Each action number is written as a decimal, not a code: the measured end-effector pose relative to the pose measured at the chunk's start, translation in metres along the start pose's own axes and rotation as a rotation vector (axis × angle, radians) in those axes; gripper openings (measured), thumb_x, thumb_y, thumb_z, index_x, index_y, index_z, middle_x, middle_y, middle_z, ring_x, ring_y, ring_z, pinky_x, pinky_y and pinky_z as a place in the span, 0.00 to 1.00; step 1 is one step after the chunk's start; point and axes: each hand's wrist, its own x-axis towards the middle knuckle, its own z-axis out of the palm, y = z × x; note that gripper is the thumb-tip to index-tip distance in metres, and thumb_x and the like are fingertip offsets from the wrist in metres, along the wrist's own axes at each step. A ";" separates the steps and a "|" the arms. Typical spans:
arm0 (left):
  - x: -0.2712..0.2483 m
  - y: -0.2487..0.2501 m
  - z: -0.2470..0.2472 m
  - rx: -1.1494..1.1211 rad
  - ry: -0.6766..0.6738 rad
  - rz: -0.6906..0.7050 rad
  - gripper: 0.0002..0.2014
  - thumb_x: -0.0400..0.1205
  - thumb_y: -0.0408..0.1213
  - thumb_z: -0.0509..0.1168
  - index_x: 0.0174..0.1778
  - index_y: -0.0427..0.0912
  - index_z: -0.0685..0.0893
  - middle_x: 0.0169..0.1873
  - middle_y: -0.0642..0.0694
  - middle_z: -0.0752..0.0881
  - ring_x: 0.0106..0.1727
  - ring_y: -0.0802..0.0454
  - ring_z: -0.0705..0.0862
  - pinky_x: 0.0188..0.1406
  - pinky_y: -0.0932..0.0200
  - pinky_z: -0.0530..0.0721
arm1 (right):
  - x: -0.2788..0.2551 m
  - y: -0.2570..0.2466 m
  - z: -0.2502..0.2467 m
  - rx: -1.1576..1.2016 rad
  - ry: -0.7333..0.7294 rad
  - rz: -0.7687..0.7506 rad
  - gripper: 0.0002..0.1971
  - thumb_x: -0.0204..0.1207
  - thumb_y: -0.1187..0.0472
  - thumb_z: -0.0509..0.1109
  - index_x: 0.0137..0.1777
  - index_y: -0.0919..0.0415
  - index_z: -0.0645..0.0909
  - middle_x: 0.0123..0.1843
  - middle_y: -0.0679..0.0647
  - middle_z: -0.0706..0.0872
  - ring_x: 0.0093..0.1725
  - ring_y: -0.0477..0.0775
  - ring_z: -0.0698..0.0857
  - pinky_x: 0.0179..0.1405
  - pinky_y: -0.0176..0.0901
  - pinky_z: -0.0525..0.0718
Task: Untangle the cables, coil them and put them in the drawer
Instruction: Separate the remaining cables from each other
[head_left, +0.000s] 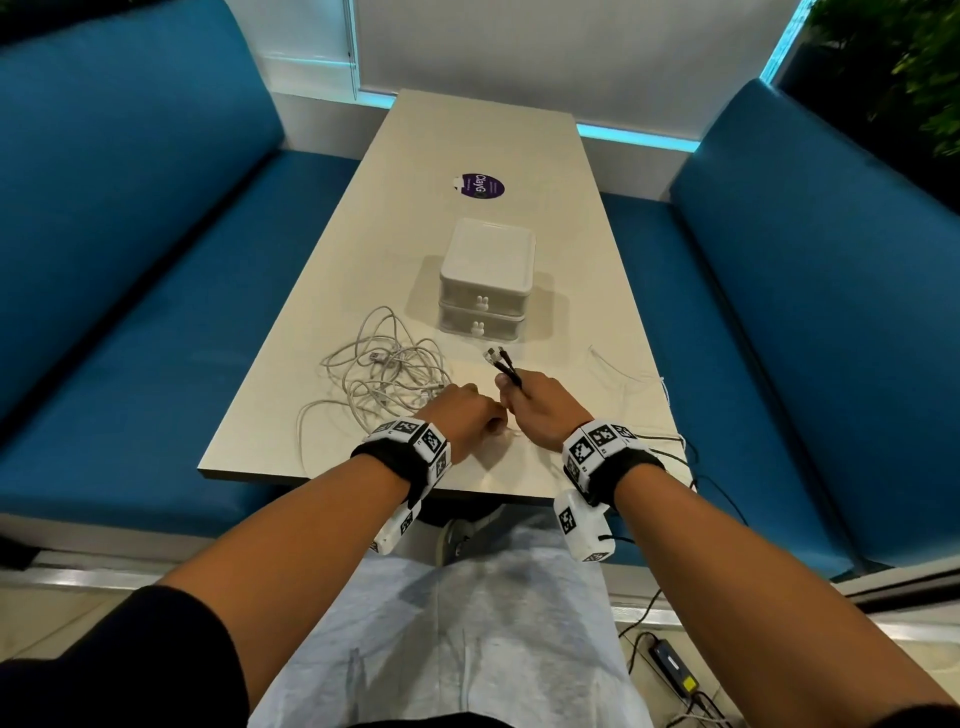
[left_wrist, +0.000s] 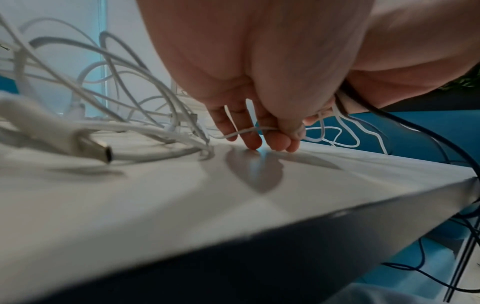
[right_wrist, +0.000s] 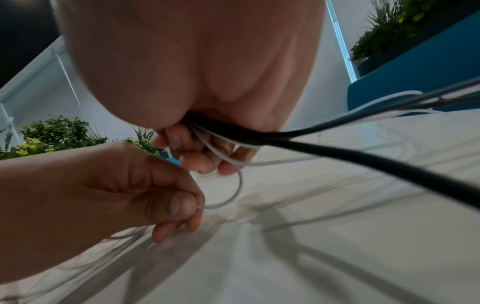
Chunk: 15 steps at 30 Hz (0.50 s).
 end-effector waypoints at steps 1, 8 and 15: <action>0.000 0.002 -0.001 0.007 -0.006 0.000 0.08 0.83 0.39 0.61 0.46 0.52 0.86 0.38 0.47 0.84 0.42 0.44 0.80 0.41 0.54 0.70 | -0.001 -0.001 0.000 0.006 0.000 -0.007 0.19 0.89 0.49 0.53 0.37 0.54 0.74 0.35 0.50 0.82 0.34 0.51 0.79 0.39 0.44 0.72; 0.003 0.005 -0.004 0.121 0.013 0.087 0.14 0.89 0.44 0.54 0.48 0.44 0.83 0.44 0.43 0.88 0.40 0.41 0.79 0.45 0.54 0.64 | -0.002 0.005 -0.002 -0.074 -0.044 -0.028 0.19 0.88 0.51 0.55 0.39 0.56 0.79 0.39 0.56 0.87 0.40 0.57 0.83 0.42 0.47 0.76; -0.004 -0.020 -0.020 0.113 0.046 0.062 0.16 0.90 0.47 0.53 0.58 0.46 0.84 0.52 0.47 0.88 0.56 0.44 0.82 0.60 0.49 0.71 | -0.013 0.042 -0.023 -0.639 0.007 0.089 0.18 0.87 0.49 0.53 0.57 0.59 0.80 0.49 0.61 0.86 0.47 0.66 0.85 0.41 0.50 0.80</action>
